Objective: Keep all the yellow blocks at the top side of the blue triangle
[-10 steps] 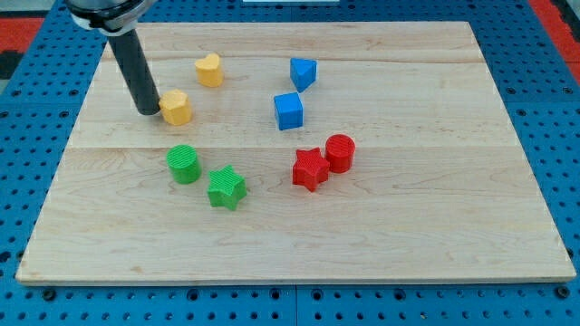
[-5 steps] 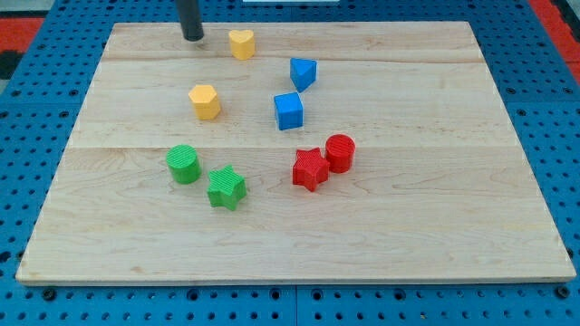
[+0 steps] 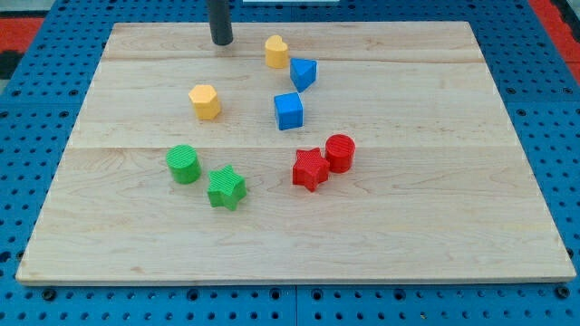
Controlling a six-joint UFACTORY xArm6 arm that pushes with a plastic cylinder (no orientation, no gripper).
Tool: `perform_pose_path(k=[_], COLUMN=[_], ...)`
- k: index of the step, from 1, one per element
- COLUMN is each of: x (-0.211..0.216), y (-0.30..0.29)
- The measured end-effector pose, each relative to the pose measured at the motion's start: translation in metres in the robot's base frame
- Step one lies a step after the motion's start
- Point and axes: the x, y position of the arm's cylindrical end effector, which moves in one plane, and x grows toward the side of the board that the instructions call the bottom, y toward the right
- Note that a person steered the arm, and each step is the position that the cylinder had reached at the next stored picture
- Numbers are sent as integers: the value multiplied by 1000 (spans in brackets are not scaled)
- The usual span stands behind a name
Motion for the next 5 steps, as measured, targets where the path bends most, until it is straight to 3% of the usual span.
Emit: perform_pose_path(k=[2,3,4,5], x=[28,27,49,53], y=[93,80,0,-37])
